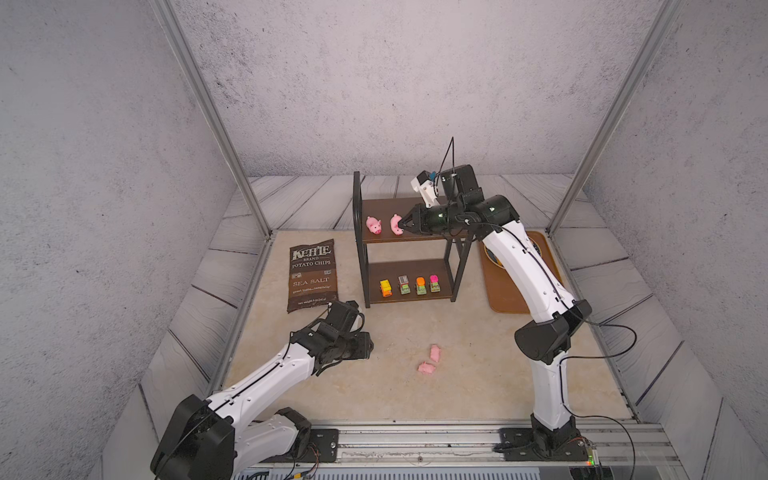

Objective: Organize plastic toys on shelves
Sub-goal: Place the plastic toy on the shelf.

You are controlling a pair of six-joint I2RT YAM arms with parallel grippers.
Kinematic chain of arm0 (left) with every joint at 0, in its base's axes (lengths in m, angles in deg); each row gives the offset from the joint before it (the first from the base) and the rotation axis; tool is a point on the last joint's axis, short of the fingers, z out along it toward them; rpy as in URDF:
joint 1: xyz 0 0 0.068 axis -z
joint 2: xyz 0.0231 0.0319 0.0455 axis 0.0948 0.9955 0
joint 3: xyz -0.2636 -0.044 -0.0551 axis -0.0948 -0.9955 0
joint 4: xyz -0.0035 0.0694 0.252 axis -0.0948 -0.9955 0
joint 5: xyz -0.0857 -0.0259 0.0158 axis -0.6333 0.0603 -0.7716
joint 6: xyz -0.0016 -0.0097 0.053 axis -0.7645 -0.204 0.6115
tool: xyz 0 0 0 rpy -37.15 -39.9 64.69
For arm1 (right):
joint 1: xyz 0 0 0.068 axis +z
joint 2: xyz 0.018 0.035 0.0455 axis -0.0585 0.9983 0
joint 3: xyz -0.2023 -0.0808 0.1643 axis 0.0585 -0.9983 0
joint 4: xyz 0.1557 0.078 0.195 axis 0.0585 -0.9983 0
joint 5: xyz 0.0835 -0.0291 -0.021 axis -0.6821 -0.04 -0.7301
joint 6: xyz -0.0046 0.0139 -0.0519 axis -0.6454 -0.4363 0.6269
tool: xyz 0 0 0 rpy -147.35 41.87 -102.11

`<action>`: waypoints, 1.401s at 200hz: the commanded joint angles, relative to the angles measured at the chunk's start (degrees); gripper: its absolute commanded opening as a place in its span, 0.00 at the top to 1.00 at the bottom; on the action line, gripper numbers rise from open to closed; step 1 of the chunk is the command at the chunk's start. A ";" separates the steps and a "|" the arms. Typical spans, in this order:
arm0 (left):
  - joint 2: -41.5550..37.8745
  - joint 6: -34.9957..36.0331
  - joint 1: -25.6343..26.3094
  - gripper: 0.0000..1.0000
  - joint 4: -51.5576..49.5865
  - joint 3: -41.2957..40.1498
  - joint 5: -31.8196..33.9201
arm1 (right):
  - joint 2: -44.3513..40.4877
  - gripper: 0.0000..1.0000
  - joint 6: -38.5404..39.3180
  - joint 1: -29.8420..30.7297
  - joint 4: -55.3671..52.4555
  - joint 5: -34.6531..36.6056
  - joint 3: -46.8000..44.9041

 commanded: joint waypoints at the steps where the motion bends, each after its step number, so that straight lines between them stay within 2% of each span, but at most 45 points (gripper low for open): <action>1: 0.56 0.63 -0.39 0.54 -0.03 0.75 -0.36 | 3.02 0.85 -0.47 -0.43 -0.18 -0.41 1.44; 22: 0.64 0.73 -0.39 0.54 0.01 0.80 -0.33 | 3.51 0.73 -0.64 -0.50 -0.12 -0.38 1.71; 63: 0.99 0.85 -0.39 0.54 0.17 0.88 -0.42 | 3.70 0.65 -0.67 -0.71 -0.09 0.02 2.26; 92: 1.09 0.87 -0.39 0.54 0.17 0.97 -0.44 | 3.56 0.56 -0.29 -0.79 -0.25 0.09 2.72; 144: 0.57 1.01 -0.39 0.54 -0.03 1.23 -0.48 | 1.62 0.47 2.49 -0.83 -0.45 0.23 4.03; 196: -0.48 1.81 -0.39 0.54 0.12 0.98 -2.37 | -2.56 0.45 6.62 -0.77 -1.22 -0.38 3.37; 233: -0.95 3.60 -0.14 0.53 3.40 0.10 -9.04 | -13.17 0.45 12.66 0.63 0.28 -0.91 -9.10; 280: 2.32 3.42 3.71 0.52 8.40 -0.46 -12.73 | -31.11 0.46 14.59 2.97 6.93 1.40 -35.16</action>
